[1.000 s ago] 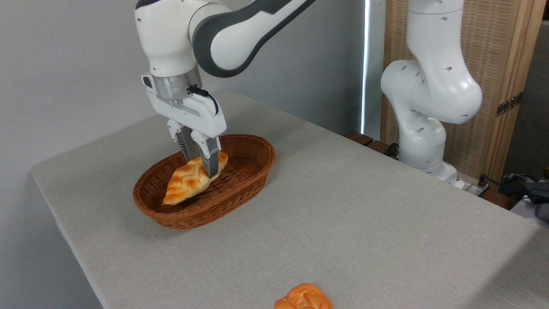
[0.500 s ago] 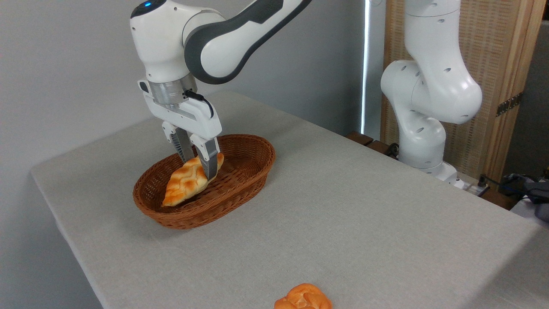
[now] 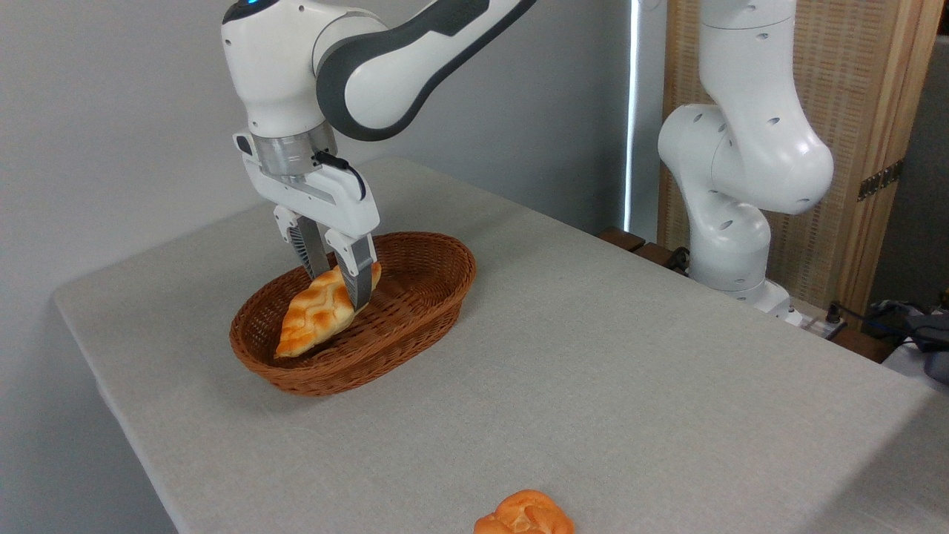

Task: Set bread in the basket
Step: 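Lower the loaf into the basket and open the gripper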

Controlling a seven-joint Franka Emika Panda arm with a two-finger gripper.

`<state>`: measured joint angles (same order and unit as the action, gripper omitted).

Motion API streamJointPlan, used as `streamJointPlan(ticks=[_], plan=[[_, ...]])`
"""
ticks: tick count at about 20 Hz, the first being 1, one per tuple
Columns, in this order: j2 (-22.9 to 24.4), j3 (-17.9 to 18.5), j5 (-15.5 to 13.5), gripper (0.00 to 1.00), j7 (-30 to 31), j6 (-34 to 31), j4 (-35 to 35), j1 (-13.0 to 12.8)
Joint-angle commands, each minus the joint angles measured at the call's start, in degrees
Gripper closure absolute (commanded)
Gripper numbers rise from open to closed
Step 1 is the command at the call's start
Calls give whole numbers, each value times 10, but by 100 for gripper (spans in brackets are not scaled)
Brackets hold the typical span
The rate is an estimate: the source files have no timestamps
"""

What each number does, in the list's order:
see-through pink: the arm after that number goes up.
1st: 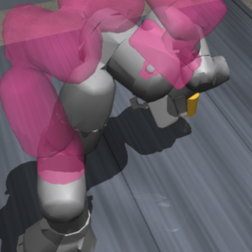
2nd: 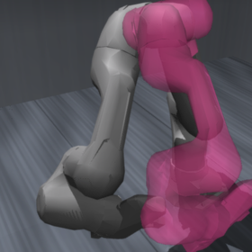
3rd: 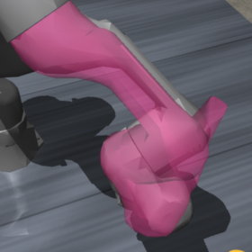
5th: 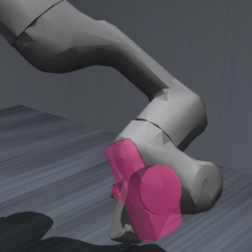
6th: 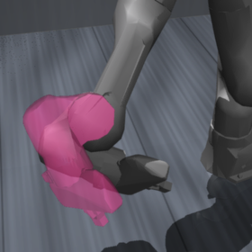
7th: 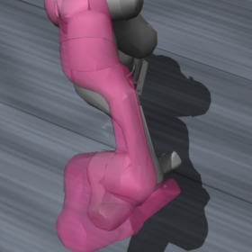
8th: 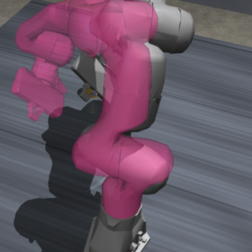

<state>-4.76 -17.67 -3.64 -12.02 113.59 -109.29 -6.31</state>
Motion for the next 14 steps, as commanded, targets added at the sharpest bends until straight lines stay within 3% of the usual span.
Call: streamJointPlan(ticks=[1, 8, 14], plan=[[-2, 4, -1, 0, 5, 0, 7, -2], [-2, 4, -1, 0, 6, 0, 9, -2], [8, 20, 9, 0, 4, -20, 55, 2]])
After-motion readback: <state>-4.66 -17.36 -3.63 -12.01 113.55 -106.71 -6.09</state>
